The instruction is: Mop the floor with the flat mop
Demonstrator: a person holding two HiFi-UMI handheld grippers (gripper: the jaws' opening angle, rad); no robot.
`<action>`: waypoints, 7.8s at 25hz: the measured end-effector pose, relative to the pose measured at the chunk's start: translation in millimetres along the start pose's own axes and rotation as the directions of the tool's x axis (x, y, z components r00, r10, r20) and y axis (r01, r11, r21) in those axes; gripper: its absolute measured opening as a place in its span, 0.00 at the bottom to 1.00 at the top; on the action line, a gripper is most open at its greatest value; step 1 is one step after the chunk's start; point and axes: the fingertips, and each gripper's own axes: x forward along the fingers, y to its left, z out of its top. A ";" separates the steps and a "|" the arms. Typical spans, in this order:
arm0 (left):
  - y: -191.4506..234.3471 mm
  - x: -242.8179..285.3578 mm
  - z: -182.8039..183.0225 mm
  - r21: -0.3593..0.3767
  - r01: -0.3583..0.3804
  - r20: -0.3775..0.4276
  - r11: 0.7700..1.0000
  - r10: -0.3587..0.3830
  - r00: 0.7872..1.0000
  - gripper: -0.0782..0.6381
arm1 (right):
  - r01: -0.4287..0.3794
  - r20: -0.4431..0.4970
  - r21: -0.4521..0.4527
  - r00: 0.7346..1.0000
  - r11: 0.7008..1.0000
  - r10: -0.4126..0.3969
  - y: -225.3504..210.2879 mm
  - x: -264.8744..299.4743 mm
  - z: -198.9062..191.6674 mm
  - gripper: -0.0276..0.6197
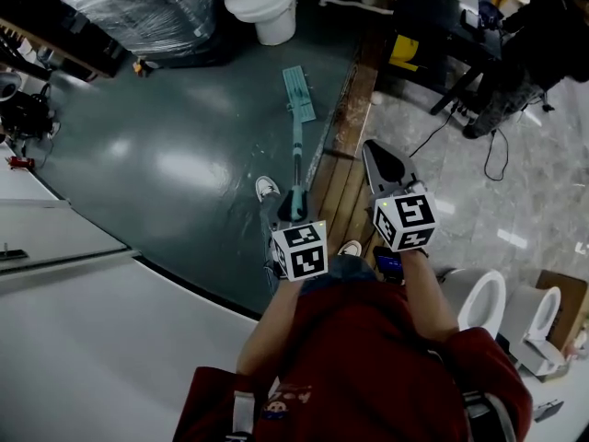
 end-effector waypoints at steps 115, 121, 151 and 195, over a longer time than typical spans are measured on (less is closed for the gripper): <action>199.2 353.4 223.1 0.015 0.183 0.075 0.983 -0.183 0.980 0.29 | 0.199 -0.092 0.054 0.977 0.978 -0.194 -33.7 402.5 -13.7 0.07; 196.8 343.3 209.5 -0.027 0.184 0.048 0.983 -0.182 0.982 0.29 | 0.204 -0.095 0.058 0.976 0.977 -0.198 -31.3 386.0 -14.0 0.07; 130.5 157.1 150.9 -0.076 0.124 0.101 0.989 -0.116 0.988 0.29 | 0.129 -0.009 0.028 0.992 0.991 -0.129 13.2 204.1 20.3 0.07; 24.6 -80.8 137.6 -0.026 0.042 0.337 0.999 -0.030 0.941 0.28 | 0.089 0.174 -0.091 0.982 0.992 -0.072 45.2 -43.3 85.1 0.07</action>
